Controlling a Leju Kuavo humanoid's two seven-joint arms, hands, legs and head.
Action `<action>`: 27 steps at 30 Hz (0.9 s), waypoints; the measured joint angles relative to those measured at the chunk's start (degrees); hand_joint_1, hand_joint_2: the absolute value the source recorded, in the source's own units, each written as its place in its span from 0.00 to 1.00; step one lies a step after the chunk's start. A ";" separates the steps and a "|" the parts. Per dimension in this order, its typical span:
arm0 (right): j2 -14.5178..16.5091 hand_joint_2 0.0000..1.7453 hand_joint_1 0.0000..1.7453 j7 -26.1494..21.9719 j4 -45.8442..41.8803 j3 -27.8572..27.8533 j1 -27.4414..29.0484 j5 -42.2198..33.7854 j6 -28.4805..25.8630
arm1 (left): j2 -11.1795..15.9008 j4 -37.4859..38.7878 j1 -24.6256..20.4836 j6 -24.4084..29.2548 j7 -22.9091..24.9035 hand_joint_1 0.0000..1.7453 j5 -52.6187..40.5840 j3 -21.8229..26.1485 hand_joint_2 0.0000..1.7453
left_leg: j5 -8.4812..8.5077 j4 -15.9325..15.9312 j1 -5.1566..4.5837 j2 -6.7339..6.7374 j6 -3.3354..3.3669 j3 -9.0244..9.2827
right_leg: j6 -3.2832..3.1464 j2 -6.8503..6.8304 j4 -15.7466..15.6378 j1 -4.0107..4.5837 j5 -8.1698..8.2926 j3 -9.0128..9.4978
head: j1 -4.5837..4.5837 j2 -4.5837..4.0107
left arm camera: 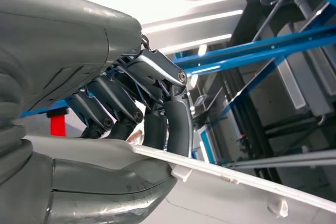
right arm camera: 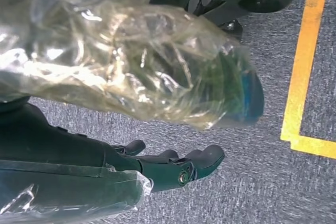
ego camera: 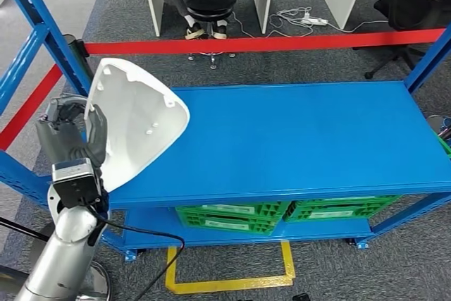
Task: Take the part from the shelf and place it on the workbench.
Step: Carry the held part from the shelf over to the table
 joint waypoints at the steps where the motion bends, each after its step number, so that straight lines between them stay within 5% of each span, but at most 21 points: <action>1: 0.00 0.00 0.00 -0.03 0.00 -0.04 -0.05 -0.03 -0.01 | 0.02 -0.05 0.23 0.01 -0.04 1.00 0.01 -0.09 1.00 | 0.13 0.01 -0.03 -0.04 -0.11 -0.06 | -0.22 0.00 -3.90 0.02 1.89 2.30 | 0.01 0.00; 4: 0.01 0.00 0.00 -0.20 0.00 -0.18 -0.33 -0.11 -0.05 | 0.02 -0.40 0.62 0.01 -0.21 1.00 0.10 -0.41 1.00 | 0.62 0.24 -0.33 -0.11 -0.78 -0.45 | -0.82 0.11 -13.20 0.23 4.54 7.50 | -0.07 0.00; 8: 0.11 0.00 0.00 -0.27 0.01 -0.39 -0.14 -0.17 -0.10 | 0.02 -0.59 1.03 -0.02 -0.56 1.00 0.30 -0.86 1.00 | 0.44 0.91 -0.17 -0.12 -2.13 -1.19 | -1.90 0.10 -13.77 0.23 5.40 7.22 | -0.11 0.00; 10: 0.22 0.00 0.00 -0.29 0.02 -0.55 -0.18 -0.20 -0.11 | 0.03 -0.72 1.21 -0.02 -0.67 1.00 0.46 -0.97 1.00 | -3.27 4.93 0.00 -0.11 -2.78 -2.66 | -2.65 -0.09 -13.96 0.03 6.22 6.52 | -0.30 0.00; 12: 0.26 0.00 0.00 -0.31 0.02 -0.72 -0.22 -0.21 -0.10 | 0.03 -0.79 1.49 -0.02 -0.74 1.00 0.58 -1.07 1.00 | -8.08 12.25 0.11 -0.10 -3.24 -4.97 | -2.90 -0.21 -13.92 0.08 6.92 5.51 | -0.45 0.00; 14: 0.28 0.00 0.00 -0.31 0.02 -0.83 -0.17 -0.22 -0.10 | 0.04 -0.79 1.87 -0.02 -0.75 1.00 0.63 -1.15 1.00 | -9.85 16.00 0.14 -0.10 -3.34 -5.21 | -2.82 -0.29 -13.83 0.12 7.65 4.43 | -0.45 0.00; 15: 0.29 0.00 0.00 -0.31 0.02 -0.86 -0.16 -0.23 -0.10 | 0.07 -0.80 1.98 -0.02 -0.75 1.00 0.64 -1.17 1.00 | -9.15 14.68 0.14 -0.10 -3.24 -3.72 | -2.72 -0.30 -13.76 0.13 8.01 3.94 | -0.45 0.00; 19: 0.45 0.00 0.00 -0.28 0.02 -0.91 -0.20 -0.27 -0.11 | 0.10 -0.99 2.04 -0.01 -0.79 1.00 0.64 -1.29 1.00 | -5.16 0.64 -0.08 -0.14 -2.23 5.49 | -1.90 -0.29 -13.47 0.31 9.24 2.69 | -0.42 0.00; 22: 0.48 0.00 0.00 -0.23 0.02 -0.94 -0.15 -0.33 -0.12 | 0.15 -1.08 2.38 -0.02 -0.85 1.00 0.66 -1.35 1.00 | -4.55 -0.94 -0.29 -0.15 -1.20 5.65 | -0.87 -0.36 -13.67 0.30 10.31 2.20 | -0.39 0.00; 24: 0.48 0.00 0.00 -0.20 0.02 -0.96 -0.08 -0.35 -0.13 | 0.12 -1.08 2.52 -0.03 -0.85 1.00 0.67 -1.37 1.00 | -3.46 -1.31 -0.13 0.02 -0.33 4.99 | -0.33 -0.31 -12.53 0.18 8.87 1.28 | -0.27 0.00; 27: 0.48 0.00 0.00 -0.18 0.02 -0.98 -0.09 -0.35 -0.12 | 0.03 -1.10 2.67 -0.11 -0.86 1.00 0.67 -1.38 1.00 | -1.89 -1.40 -0.08 0.20 0.32 3.21 | 0.28 -0.27 -2.81 0.03 1.40 -2.02 | 0.13 0.00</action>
